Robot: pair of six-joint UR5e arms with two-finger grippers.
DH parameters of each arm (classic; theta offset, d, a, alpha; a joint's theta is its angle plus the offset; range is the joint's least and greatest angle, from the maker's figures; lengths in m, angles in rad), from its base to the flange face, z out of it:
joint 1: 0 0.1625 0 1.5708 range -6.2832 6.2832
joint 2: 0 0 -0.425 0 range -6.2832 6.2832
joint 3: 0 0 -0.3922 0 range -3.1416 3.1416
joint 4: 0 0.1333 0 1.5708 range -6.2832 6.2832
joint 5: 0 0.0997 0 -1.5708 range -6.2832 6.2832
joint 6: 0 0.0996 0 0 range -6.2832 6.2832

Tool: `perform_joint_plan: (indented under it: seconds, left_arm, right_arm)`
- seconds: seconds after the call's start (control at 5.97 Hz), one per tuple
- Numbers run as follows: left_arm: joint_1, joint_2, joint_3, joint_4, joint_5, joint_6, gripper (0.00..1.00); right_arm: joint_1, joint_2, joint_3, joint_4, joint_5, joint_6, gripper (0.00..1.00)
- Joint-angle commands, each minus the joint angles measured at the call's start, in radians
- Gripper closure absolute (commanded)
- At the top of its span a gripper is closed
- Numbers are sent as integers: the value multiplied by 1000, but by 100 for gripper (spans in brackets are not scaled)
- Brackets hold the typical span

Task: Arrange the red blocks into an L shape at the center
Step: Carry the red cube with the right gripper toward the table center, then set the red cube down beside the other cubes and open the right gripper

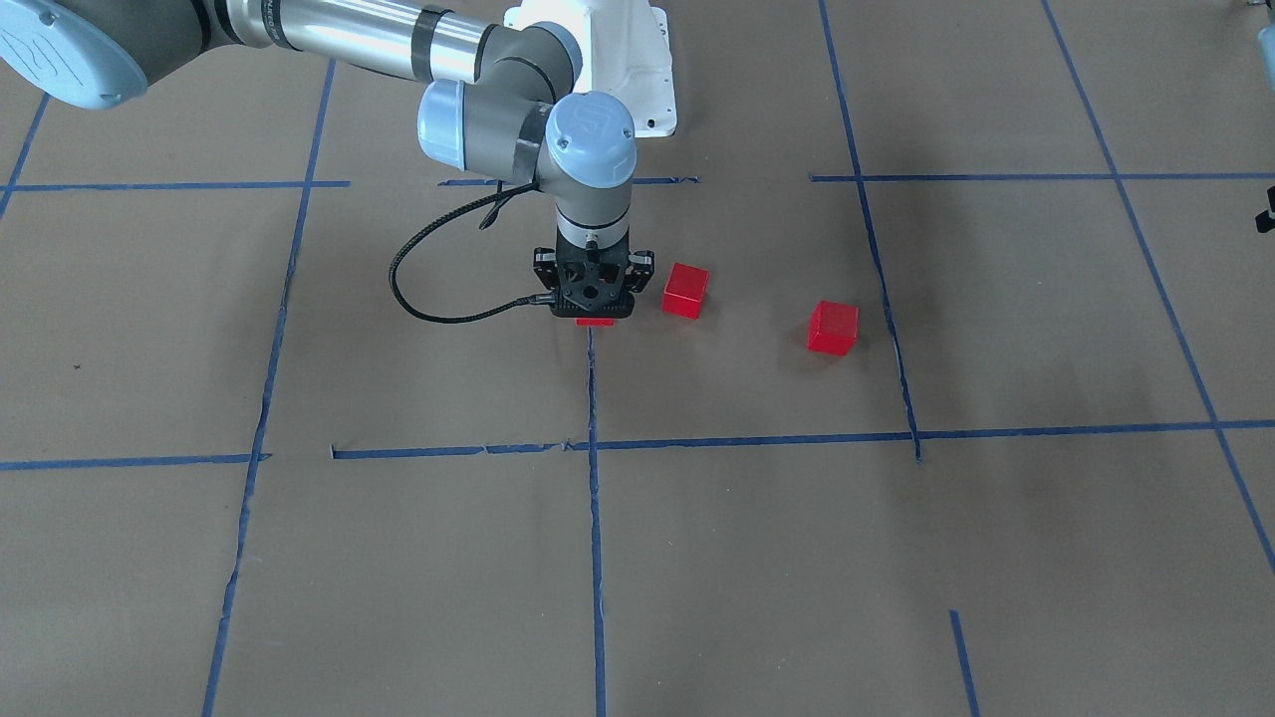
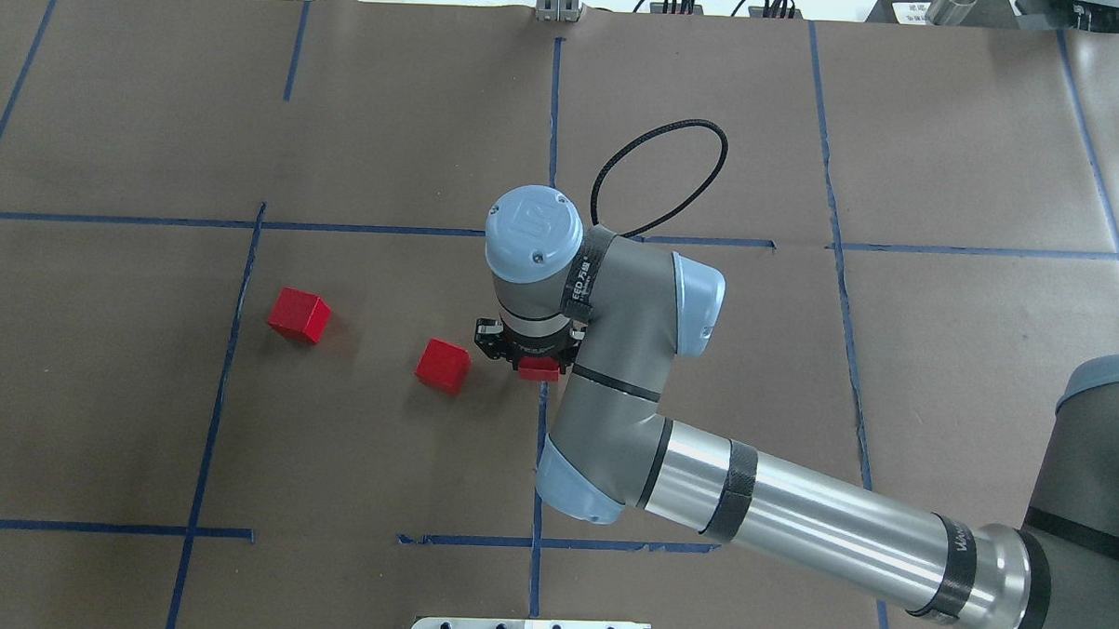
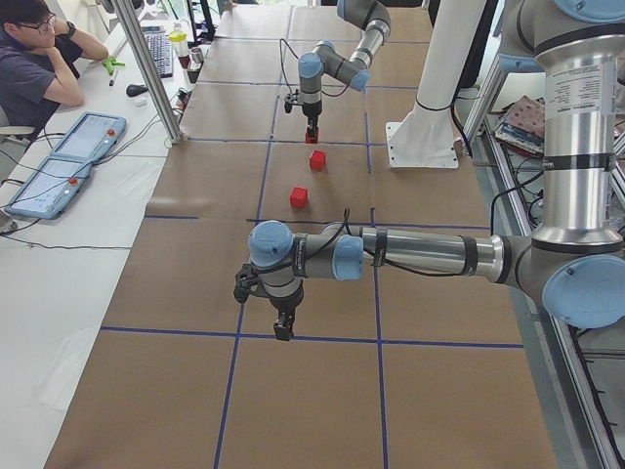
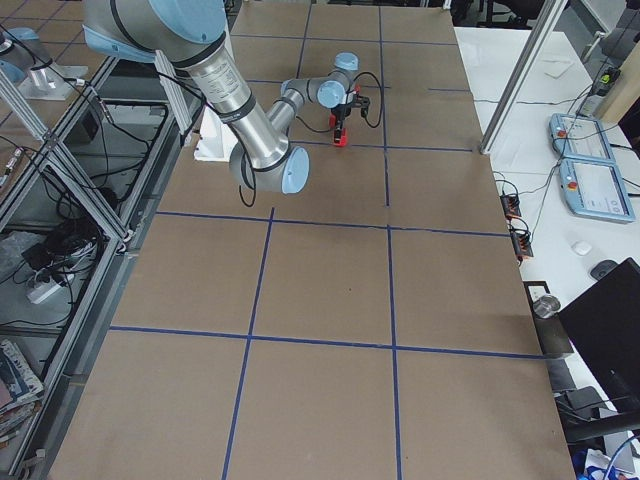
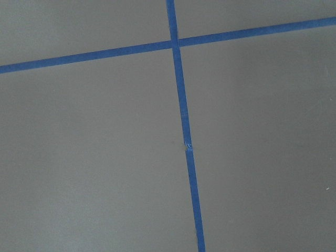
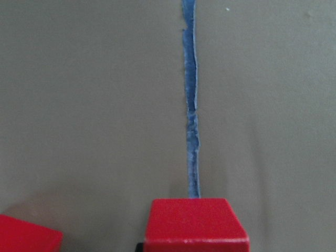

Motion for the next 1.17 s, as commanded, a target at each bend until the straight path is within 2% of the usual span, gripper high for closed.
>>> perform_joint_plan:
  seconds: [0.0, 0.17, 0.33, 0.67, 0.84, 1.0]
  left_arm:
    - [1, 0, 2, 0, 0, 0, 0]
    - [1, 0, 4, 0, 0, 0, 0]
    - [1, 0, 4, 0, 0, 0, 0]
    - [1, 0, 2, 0, 0, 0, 0]
    - [1, 0, 2, 0, 0, 0, 0]
    - [1, -3, 1, 0, 0, 0, 0]
  right_arm:
    - [-4, -6, 0, 1, -9, -11, 46]
    - [-4, -10, 1, 1, -9, -11, 40]
    - [-4, -12, 0, 1, -11, -11, 30]
    - [-6, -13, 1, 1, -14, -15, 28]
    - [-6, -10, 5, 1, -14, -15, 1]
    - [3, -9, 26, 1, -14, -17, 0]
